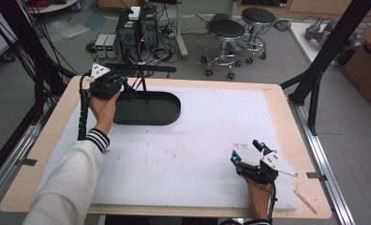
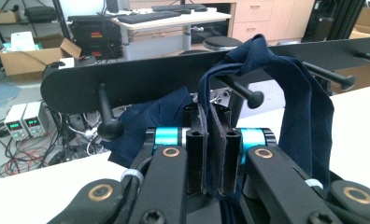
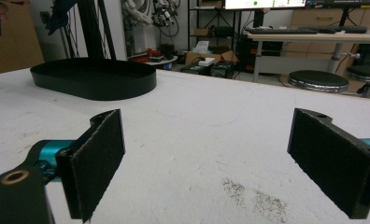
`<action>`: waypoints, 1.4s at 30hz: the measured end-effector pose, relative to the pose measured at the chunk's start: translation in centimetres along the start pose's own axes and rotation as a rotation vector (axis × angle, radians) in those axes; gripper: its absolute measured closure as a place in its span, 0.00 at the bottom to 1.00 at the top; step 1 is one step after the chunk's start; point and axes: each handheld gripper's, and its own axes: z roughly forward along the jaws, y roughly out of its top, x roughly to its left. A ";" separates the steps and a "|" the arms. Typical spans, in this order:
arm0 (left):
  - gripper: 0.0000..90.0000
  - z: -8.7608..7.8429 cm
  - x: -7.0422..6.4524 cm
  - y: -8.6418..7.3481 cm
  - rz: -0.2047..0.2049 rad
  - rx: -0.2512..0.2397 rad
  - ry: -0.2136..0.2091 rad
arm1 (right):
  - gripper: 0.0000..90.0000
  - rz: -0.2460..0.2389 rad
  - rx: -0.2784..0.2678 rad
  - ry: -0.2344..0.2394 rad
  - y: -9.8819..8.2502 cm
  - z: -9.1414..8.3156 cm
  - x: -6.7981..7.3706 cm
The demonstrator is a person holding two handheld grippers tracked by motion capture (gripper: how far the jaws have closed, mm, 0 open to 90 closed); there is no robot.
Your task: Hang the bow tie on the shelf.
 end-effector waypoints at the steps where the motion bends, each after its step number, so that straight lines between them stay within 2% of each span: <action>1: 0.94 0.1 0.0 -0.1 -0.005 0.002 -0.001 | 0.11 0.000 0.000 0.000 0.0 0.0 0.0; 8: 0.94 0.5 0.0 -0.4 -0.002 0.001 -0.005 | 0.11 0.006 0.002 0.001 0.0 0.0 0.0; 17: 0.90 0.6 0.0 -0.6 0.002 0.031 -0.027 | 0.11 0.005 0.005 0.001 0.0 0.0 0.0; 21: 0.88 0.5 0.1 -0.9 -0.007 0.036 -0.032 | 0.11 -0.001 0.002 0.002 0.0 0.0 0.1; 23: 0.85 0.4 0.3 -1.0 -0.032 0.055 -0.056 | 0.11 -0.002 0.002 0.004 0.0 0.0 0.1; 25: 0.79 0.4 0.3 -1.0 -0.047 0.053 -0.069 | 0.11 -0.004 0.001 0.004 0.0 0.0 0.0; 26: 0.79 0.2 0.2 -0.9 -0.061 0.054 -0.088 | 0.11 0.001 -0.003 0.003 0.0 -0.1 0.1; 27: 0.65 0.0 0.0 -0.7 -0.062 0.064 -0.077 | 0.11 0.002 -0.009 0.004 -0.1 -0.1 0.0; 29: 0.57 -0.2 0.1 -0.5 -0.073 0.088 -0.069 | 0.11 0.002 -0.010 0.003 -0.1 -0.2 0.0; 30: 0.54 -0.4 0.2 -0.5 -0.081 0.099 -0.083 | 0.11 0.002 -0.010 0.004 -0.1 -0.1 0.0; 33: 0.43 -1.1 0.4 -0.9 -0.087 0.085 -0.113 | 0.11 0.002 -0.010 0.004 -0.1 -0.1 0.0; 34: 0.42 -1.4 0.4 -1.1 -0.083 0.082 -0.134 | 0.11 0.005 -0.008 0.005 -0.1 -0.1 0.1; 35: 0.39 -1.4 0.4 -1.1 -0.083 0.082 -0.134 | 0.11 0.001 -0.009 0.005 0.0 -0.1 0.0; 36: 0.36 -2.3 0.4 -1.5 -0.072 0.076 -0.172 | 0.11 0.000 -0.008 0.005 -0.1 -0.1 0.0; 37: 0.34 -2.9 0.4 -1.7 -0.062 0.067 -0.189 | 0.11 -0.002 -0.008 0.007 0.0 -0.1 0.0; 38: 0.33 -2.9 0.4 -1.7 -0.062 0.067 -0.189 | 0.11 -0.003 -0.009 0.006 0.0 -0.1 0.1; 41: 0.30 -5.7 0.4 -3.0 -0.010 0.033 -0.243 | 0.11 -0.003 -0.009 0.003 0.0 -0.1 0.1; 42: 0.28 -5.7 0.4 -3.0 -0.010 0.033 -0.243 | 0.11 -0.005 -0.010 0.002 0.0 -0.1 0.1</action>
